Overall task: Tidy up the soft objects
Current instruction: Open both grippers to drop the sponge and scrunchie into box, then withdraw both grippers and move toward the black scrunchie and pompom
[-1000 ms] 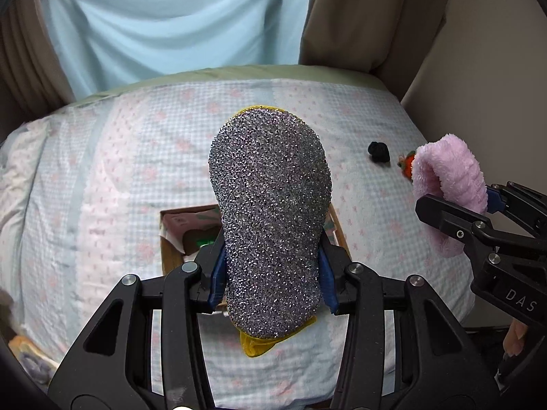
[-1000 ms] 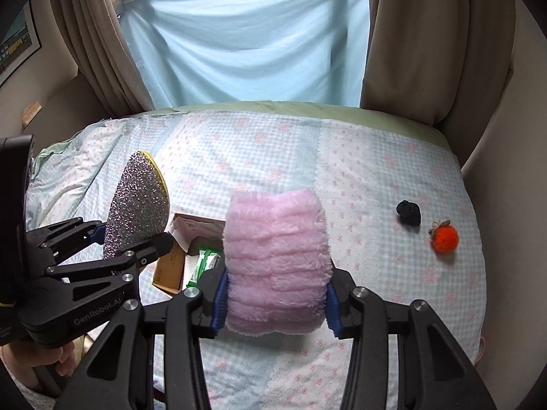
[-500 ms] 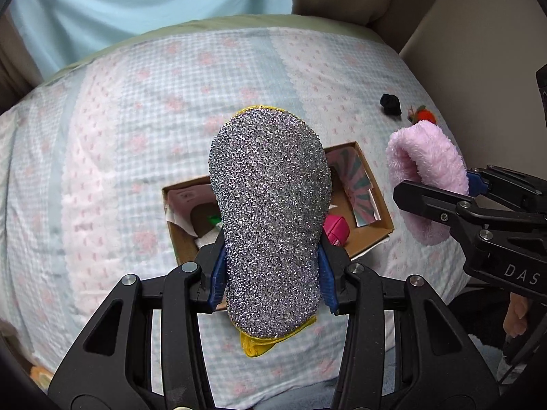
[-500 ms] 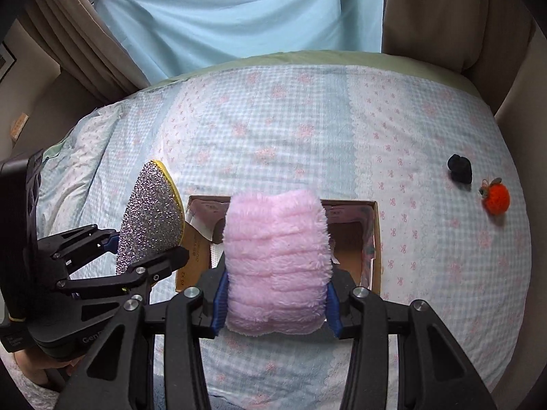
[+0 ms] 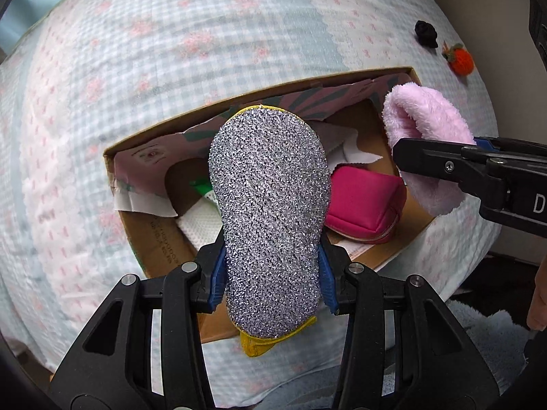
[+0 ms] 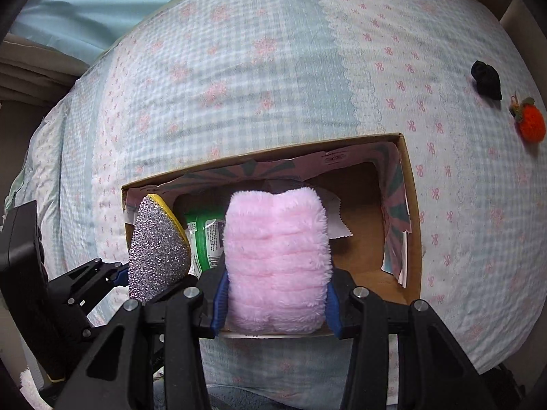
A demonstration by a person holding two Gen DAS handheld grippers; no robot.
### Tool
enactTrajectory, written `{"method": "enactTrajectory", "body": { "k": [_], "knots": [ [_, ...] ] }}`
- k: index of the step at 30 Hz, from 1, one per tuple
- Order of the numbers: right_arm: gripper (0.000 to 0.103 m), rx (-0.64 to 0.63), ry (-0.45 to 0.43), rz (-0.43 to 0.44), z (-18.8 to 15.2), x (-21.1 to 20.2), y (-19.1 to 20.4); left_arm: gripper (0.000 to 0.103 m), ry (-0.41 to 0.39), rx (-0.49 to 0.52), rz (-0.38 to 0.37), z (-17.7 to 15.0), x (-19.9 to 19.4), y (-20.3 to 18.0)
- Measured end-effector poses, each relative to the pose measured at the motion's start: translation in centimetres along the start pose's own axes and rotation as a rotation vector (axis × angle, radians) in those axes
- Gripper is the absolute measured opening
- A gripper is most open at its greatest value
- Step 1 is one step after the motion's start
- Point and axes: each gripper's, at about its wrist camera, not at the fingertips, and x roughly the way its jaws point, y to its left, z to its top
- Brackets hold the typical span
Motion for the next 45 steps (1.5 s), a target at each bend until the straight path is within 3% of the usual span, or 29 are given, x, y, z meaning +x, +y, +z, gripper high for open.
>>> {"method": "enactTrajectory", "body": {
  "k": [1, 2, 3, 5, 6, 7, 8, 13, 17, 26, 31, 36, 40, 45],
  "knots": [
    [0.042, 0.012, 0.008, 0.002, 0.2, 0.3, -0.1, 0.042, 0.011, 0.003, -0.001, 0.2, 0.4, 0.0],
    [0.042, 0.021, 0.014, 0.003, 0.3, 0.4, -0.2, 0.054, 0.019, 0.004, -0.01, 0.3, 0.6, 0.1],
    [0.042, 0.026, 0.017, 0.001, 0.4, 0.6, -0.2, 0.079, 0.02, 0.004, -0.017, 0.5, 0.7, 0.1],
    [0.049, 0.031, -0.003, -0.005, 0.6, 0.6, -0.1, 0.103, -0.001, 0.016, 0.009, 0.8, 0.6, -0.2],
    [0.066, 0.035, -0.03, 0.001, 0.7, 0.4, -0.2, 0.103, -0.011, 0.029, 0.023, 0.9, 0.4, -0.3],
    [0.096, 0.04, -0.054, 0.002, 0.7, 0.2, -0.2, 0.103, -0.015, 0.04, 0.024, 0.8, 0.2, -0.5],
    [0.103, 0.038, -0.076, -0.001, 0.8, 0.0, -0.2, 0.103, -0.01, 0.049, 0.017, 0.8, 0.1, -0.7],
    [0.103, -0.028, -0.115, -0.048, 0.7, -0.4, 0.5, 0.103, 0.028, 0.056, 0.028, 0.2, 0.6, -0.7],
    [0.103, -0.03, -0.125, -0.032, 0.2, -0.8, 0.5, 0.103, 0.035, 0.021, 0.01, -0.3, 0.5, -0.2],
    [0.103, -0.069, -0.17, -0.046, -1.6, -3.3, 0.8, 0.103, -0.014, 0.013, 0.058, -1.6, -2.5, -0.7],
    [0.103, -0.111, -0.258, -0.073, -4.0, -7.1, 0.6, 0.103, -0.074, -0.008, 0.082, -3.1, -5.4, -1.6],
    [0.103, -0.143, -0.349, -0.124, -6.8, -12.2, -0.9, 0.103, -0.191, -0.064, 0.072, -5.1, -9.2, -3.2],
    [0.103, -0.105, -0.428, -0.214, -9.1, -16.4, -3.8, 0.103, -0.286, -0.064, 0.09, -6.2, -12.2, -5.8],
    [0.103, -0.026, -0.522, -0.228, -11.7, -20.7, -8.8, 0.103, -0.383, -0.02, 0.109, -7.2, -15.1, -10.4]
  ]
}}
